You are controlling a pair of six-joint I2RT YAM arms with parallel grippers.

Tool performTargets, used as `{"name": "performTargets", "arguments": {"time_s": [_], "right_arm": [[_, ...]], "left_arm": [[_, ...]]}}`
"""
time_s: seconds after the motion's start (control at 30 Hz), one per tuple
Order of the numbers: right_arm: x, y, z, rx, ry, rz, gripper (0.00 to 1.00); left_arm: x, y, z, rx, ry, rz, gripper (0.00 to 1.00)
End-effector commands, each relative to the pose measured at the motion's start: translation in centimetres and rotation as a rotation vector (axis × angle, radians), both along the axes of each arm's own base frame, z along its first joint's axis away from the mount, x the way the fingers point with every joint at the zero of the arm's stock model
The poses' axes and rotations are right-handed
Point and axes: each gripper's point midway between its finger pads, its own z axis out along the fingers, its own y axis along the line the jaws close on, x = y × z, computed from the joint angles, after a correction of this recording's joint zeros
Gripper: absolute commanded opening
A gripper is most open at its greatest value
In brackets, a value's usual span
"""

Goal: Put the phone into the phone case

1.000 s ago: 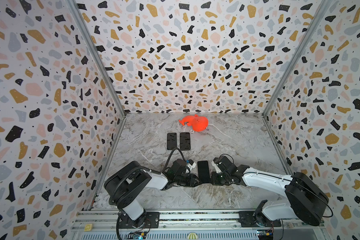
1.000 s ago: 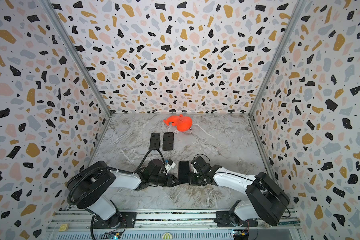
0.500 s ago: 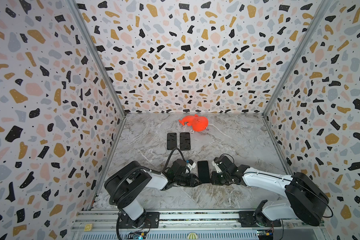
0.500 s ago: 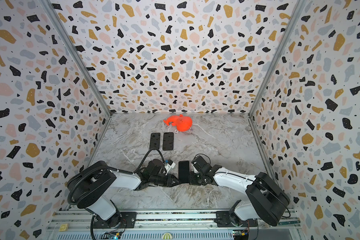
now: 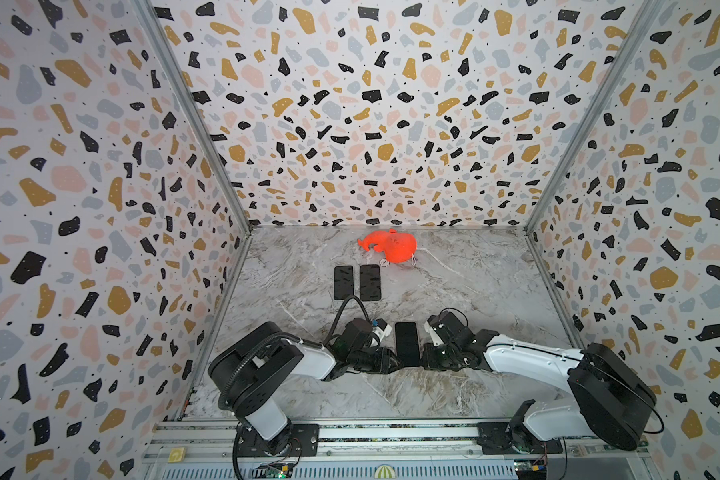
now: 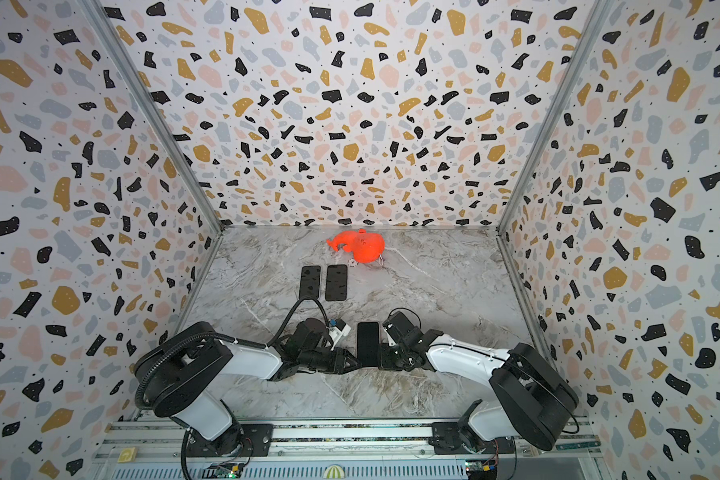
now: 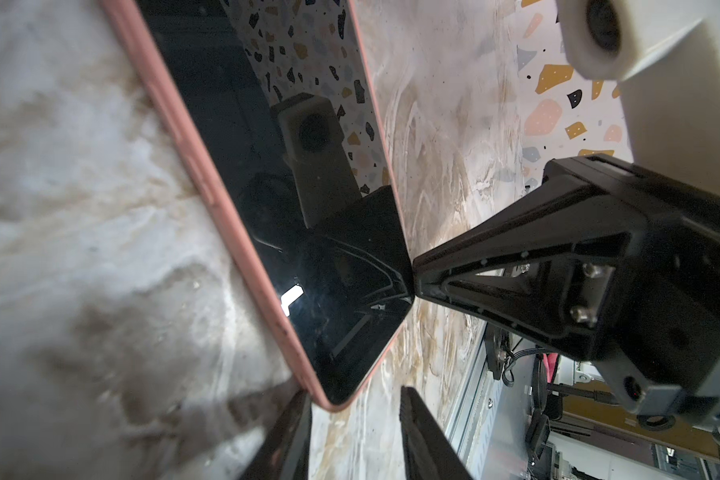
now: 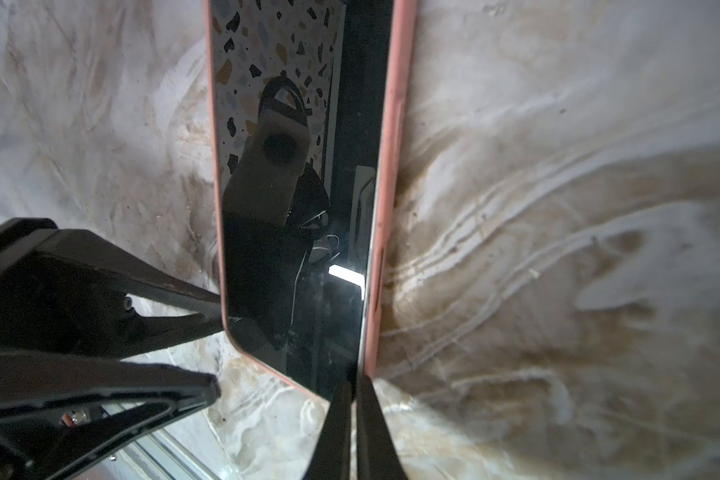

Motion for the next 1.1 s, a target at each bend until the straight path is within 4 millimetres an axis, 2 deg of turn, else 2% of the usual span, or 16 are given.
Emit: {"name": "performTargets", "arguments": {"time_s": [0.0,0.2,0.37,0.47,0.8,1.07], "right_arm": [[0.0,0.0,1.5,-0.020,-0.038,0.024,0.11],[1.4,-0.6,3.2,-0.074,-0.102,0.015,0.16],[1.8,-0.7,2.8,-0.106,-0.114,0.020,0.27],[1.9,-0.9,2.4,-0.133,-0.108,0.023,0.30],[0.9,0.2,1.1,-0.102,-0.056,0.043,0.30],[0.1,0.1,-0.1,-0.096,-0.030,0.044,0.22]], "left_arm": [[-1.8,1.5,-2.1,0.103,0.047,-0.032,0.39],[-0.2,3.8,-1.1,0.190,0.007,-0.027,0.44],[0.6,3.5,-0.1,0.187,-0.004,0.001,0.47],[0.6,3.2,0.3,0.186,-0.007,-0.003,0.47],[0.6,2.5,0.9,0.164,-0.014,-0.008,0.46],[0.2,2.9,0.2,0.171,-0.011,-0.007,0.45]]}}
